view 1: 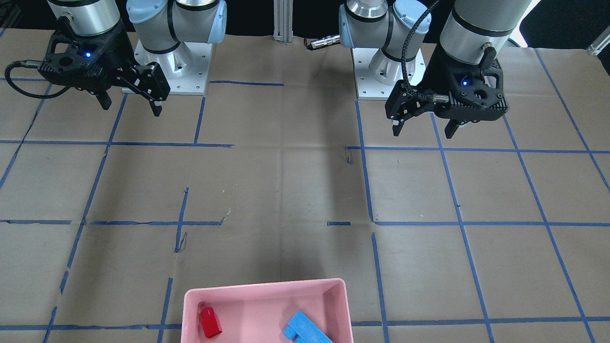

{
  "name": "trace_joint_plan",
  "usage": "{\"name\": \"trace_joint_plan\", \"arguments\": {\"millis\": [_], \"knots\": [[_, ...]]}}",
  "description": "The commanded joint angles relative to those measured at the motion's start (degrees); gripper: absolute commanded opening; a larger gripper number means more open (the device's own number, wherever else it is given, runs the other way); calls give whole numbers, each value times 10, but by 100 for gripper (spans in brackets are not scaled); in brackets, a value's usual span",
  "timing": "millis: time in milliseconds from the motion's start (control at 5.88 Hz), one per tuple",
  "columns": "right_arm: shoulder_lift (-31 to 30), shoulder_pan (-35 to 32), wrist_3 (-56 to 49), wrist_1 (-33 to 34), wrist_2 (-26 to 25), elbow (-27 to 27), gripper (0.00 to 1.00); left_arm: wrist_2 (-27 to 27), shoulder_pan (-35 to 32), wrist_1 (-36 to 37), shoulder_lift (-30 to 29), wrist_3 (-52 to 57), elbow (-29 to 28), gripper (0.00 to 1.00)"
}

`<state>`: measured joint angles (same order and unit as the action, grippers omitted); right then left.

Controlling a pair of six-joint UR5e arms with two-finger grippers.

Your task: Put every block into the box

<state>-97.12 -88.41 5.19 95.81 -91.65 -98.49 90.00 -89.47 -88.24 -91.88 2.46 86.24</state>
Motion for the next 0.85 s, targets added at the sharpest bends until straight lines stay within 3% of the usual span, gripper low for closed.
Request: {"name": "trace_joint_plan", "arguments": {"millis": [0,681], "knots": [[-3,0,0,-2,-2,-3,100,0,0,0,0,0,0,100],[-4,1,-2,2,-4,2,100,-1,0,0,0,0,0,100]]}}
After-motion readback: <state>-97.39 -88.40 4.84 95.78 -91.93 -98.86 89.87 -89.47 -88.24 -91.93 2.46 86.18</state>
